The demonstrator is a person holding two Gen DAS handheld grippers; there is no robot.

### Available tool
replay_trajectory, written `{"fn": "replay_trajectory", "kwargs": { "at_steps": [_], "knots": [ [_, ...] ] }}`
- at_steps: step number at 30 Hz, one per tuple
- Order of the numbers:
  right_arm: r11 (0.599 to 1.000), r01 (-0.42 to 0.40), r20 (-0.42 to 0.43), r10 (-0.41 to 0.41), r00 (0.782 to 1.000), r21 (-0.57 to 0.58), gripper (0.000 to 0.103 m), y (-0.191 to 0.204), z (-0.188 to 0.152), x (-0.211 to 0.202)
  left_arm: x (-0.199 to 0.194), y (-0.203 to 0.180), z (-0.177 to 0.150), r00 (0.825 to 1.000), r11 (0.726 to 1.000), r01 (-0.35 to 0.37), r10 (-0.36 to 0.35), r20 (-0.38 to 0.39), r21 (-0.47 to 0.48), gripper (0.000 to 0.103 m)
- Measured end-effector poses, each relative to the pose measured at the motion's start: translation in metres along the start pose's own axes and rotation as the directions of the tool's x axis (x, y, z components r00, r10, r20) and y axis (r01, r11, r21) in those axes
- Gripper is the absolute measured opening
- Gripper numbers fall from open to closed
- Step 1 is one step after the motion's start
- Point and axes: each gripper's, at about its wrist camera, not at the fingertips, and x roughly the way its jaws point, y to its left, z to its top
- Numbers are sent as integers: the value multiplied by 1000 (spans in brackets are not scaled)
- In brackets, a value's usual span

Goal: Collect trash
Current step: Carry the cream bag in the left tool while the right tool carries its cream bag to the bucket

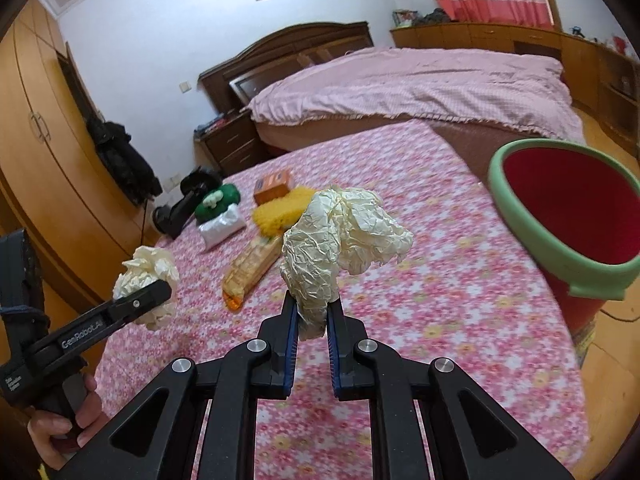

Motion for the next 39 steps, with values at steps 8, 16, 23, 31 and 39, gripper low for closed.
{"fn": "replay_trajectory", "kwargs": {
  "at_steps": [8, 16, 23, 31, 39],
  "knots": [
    [999, 20, 66, -22, 998, 31, 13, -18, 8, -26, -9, -32, 7, 999, 998, 42, -44, 21, 54, 42],
    [997, 57, 104, -62, 993, 52, 13, -35, 19, -41, -7, -61, 20, 995, 989, 92, -94, 14, 113, 42],
    [993, 105, 137, -111, 984, 47, 13, -51, 30, -53, 6, -92, 28, 992, 979, 128, -129, -4, 160, 41],
    [984, 172, 161, -178, 971, 51, 13, -77, 41, -61, 23, -133, 36, 985, 962, 173, -170, -30, 211, 41],
    [980, 174, 179, -190, 965, 101, 13, -114, 59, -61, 53, -184, 40, 976, 935, 217, -198, -96, 281, 41]
  ]
}}
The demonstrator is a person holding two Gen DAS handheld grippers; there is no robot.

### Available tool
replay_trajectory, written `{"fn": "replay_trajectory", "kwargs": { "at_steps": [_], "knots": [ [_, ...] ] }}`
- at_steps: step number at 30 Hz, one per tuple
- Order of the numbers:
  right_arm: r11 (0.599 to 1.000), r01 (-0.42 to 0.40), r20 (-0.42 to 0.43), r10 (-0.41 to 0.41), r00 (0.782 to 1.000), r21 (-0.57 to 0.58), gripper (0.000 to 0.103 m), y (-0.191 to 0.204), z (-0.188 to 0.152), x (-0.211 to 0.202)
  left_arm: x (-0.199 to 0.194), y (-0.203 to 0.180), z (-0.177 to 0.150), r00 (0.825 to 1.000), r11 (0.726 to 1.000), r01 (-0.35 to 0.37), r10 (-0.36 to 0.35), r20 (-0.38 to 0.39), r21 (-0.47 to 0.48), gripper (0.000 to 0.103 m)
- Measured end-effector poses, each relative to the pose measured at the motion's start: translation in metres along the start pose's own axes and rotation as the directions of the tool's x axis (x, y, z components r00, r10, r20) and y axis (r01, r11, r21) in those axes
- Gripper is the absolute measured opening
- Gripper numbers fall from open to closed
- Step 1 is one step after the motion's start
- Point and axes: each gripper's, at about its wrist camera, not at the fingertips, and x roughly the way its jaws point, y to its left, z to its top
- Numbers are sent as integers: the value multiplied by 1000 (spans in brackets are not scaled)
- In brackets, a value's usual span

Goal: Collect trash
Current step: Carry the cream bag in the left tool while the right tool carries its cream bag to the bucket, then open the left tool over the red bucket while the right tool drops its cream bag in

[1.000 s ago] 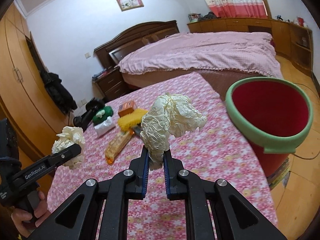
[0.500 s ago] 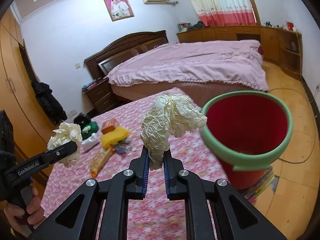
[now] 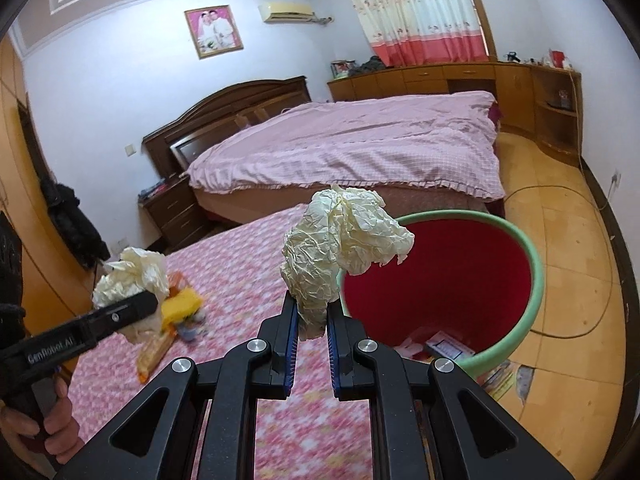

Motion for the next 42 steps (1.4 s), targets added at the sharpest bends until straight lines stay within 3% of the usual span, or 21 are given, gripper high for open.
{"fn": "replay_trajectory", "kwargs": {
  "at_steps": [11, 21, 27, 42],
  "knots": [
    [993, 49, -37, -45, 998, 112, 13, -73, 11, 21, 84, -60, 22, 995, 996, 47, -40, -88, 76, 41],
    [982, 86, -90, -72, 993, 170, 13, -114, 8, 41, 152, -94, 20, 980, 993, 59, -38, -195, 102, 42],
    [980, 89, -116, -69, 991, 178, 16, -124, 6, 51, 161, -105, 19, 983, 989, 25, 2, -184, 144, 59],
    [970, 111, -119, -86, 989, 217, 33, -127, 0, 48, 145, -92, 11, 985, 991, 32, -9, -175, 132, 59]
  ]
}}
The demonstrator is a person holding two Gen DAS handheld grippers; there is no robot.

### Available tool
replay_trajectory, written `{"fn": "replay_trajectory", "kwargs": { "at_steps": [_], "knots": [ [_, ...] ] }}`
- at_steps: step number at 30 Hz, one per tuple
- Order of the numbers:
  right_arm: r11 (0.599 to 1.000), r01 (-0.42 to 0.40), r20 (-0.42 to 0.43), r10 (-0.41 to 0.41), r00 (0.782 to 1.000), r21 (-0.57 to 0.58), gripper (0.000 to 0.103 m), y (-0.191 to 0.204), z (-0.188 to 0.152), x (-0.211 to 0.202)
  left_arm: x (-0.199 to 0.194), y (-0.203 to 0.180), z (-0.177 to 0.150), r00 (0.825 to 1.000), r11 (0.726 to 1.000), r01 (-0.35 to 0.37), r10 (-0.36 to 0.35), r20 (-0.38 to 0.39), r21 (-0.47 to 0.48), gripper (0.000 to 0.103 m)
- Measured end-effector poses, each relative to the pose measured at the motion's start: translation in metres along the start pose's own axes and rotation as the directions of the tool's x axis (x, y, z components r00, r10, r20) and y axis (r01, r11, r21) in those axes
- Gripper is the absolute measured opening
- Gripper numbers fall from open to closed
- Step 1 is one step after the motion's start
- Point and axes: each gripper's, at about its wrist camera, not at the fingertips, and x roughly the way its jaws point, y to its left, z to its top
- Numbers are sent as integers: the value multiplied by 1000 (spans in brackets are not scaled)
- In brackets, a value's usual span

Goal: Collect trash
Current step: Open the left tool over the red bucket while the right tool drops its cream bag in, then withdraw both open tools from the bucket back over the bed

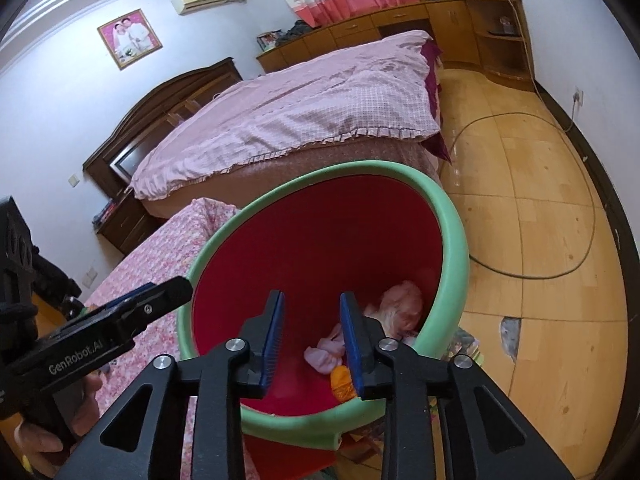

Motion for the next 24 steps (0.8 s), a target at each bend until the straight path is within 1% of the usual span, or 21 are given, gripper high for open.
{"fn": "replay_trajectory", "kwargs": {
  "at_steps": [4, 7, 16, 24],
  "knots": [
    [1000, -2, 22, 2, 1000, 5, 42, 6, -2, -10, -17, 13, -6, 1000, 1000, -6, 6, 19, -21, 59],
    [1000, -10, 34, 9, 999, 10, 46, 13, -5, -18, -30, 24, -9, 999, 999, -21, 22, 37, -34, 59],
    [999, -48, 36, 49, 998, -15, 50, 43, -14, -29, -67, 67, -21, 994, 993, -76, 82, 71, -88, 59],
    [997, -68, 26, 69, 997, -46, 53, 74, -22, -29, -97, 117, -37, 985, 978, -130, 147, 92, -164, 59]
  ]
}}
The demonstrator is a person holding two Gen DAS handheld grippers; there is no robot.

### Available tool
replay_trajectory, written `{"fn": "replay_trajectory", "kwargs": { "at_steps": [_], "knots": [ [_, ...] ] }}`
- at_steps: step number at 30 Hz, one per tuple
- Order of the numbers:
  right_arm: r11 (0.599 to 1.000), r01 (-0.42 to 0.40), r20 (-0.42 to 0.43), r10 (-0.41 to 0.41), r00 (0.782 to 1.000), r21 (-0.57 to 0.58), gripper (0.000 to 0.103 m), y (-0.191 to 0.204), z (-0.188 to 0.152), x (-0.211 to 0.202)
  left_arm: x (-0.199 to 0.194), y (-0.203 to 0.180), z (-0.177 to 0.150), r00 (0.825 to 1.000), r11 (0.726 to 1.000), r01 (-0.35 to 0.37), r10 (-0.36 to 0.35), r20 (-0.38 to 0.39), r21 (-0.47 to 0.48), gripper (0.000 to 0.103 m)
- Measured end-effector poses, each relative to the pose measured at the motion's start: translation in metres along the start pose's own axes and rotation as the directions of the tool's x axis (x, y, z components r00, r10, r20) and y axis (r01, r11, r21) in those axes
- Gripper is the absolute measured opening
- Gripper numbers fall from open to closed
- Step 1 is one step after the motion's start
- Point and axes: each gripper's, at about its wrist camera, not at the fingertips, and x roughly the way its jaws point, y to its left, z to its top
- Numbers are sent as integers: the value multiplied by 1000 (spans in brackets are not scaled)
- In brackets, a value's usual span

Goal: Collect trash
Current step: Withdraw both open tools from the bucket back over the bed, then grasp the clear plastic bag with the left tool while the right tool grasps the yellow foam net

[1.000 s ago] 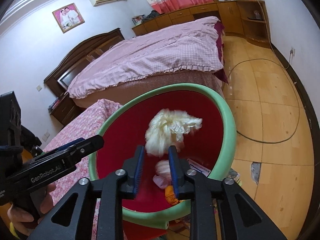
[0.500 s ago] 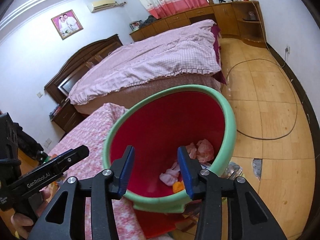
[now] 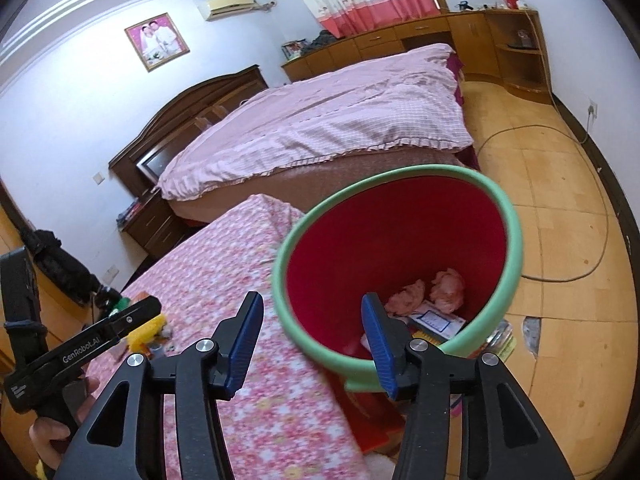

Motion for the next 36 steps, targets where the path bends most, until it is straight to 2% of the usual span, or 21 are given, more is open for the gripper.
{"fn": "replay_trajectory", "kwargs": {
  "at_steps": [5, 13, 19, 27, 34, 36],
  "knots": [
    [1000, -7, -10, 6, 1000, -27, 59, 24, -2, 6, -14, 35, -3, 999, 999, -38, 39, 21, -35, 59],
    [998, -8, -42, 6, 999, -68, 60, 65, -6, 26, -30, 104, -6, 993, 987, -112, 117, 33, -112, 59],
    [996, -42, -73, 36, 997, -81, 60, 100, -7, 47, -33, 154, -2, 982, 969, -179, 186, 23, -171, 59],
    [989, -88, -136, 72, 988, -116, 61, 145, -14, 86, -6, 202, -7, 976, 957, -217, 212, -49, -192, 59],
    [983, -122, -190, 95, 977, -138, 61, 169, -24, 117, 22, 222, -13, 967, 948, -252, 239, -85, -193, 59],
    [981, -127, -206, 95, 974, -147, 61, 174, -26, 126, 27, 226, -15, 973, 951, -228, 215, -86, -209, 59]
  ]
}}
